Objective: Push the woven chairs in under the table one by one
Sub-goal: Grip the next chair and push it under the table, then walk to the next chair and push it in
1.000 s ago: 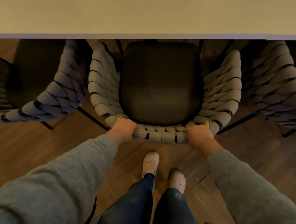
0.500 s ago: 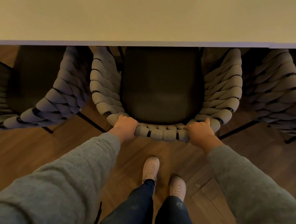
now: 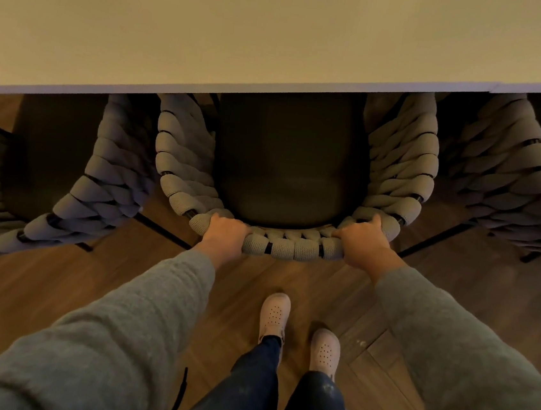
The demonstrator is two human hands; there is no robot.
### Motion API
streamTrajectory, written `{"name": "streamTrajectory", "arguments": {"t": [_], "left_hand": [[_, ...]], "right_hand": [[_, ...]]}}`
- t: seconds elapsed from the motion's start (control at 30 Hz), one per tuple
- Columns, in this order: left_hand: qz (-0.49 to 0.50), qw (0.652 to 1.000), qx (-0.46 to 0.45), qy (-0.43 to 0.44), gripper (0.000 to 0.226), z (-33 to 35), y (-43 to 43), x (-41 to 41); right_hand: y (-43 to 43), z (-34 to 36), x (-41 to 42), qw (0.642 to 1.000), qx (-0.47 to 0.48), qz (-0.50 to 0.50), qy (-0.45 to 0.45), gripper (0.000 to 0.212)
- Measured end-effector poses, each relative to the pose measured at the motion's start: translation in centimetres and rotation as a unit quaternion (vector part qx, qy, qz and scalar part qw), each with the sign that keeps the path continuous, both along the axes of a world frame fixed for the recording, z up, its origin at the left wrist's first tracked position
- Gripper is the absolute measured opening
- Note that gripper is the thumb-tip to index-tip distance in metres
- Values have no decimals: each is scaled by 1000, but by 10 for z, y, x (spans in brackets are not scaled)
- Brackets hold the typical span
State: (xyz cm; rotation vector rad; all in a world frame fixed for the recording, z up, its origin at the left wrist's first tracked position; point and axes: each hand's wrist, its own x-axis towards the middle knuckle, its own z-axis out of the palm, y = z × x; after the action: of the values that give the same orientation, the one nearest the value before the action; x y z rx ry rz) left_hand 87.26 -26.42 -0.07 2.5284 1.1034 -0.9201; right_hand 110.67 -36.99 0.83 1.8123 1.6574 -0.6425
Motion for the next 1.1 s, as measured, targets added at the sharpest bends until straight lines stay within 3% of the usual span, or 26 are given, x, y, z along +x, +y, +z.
{"name": "streamTrajectory", "arguments": {"t": [0.33, 0.43, 0.67, 0.77, 0.9, 1.1], "left_hand": [[-7, 999, 31, 20, 36, -6, -8, -15], [9, 998, 52, 17, 49, -6, -16, -16], [90, 986, 102, -96, 83, 0, -68, -43], [134, 980, 93, -112, 84, 7, -107, -67], [223, 970, 79, -58, 83, 15, -164, -119], [355, 932, 70, -3, 76, 25, -217, -211]], "right_hand": [[-7, -9, -14, 999, 31, -8, 6, 34], [-9, -10, -17, 999, 29, -20, 9, 46], [-16, -2, -30, 997, 47, -23, 60, 84], [-24, 3, -64, 990, 96, 18, 99, 91], [-40, 14, -125, 969, 158, 130, 140, 86], [-47, 22, -220, 957, 125, 212, 156, 83]]}}
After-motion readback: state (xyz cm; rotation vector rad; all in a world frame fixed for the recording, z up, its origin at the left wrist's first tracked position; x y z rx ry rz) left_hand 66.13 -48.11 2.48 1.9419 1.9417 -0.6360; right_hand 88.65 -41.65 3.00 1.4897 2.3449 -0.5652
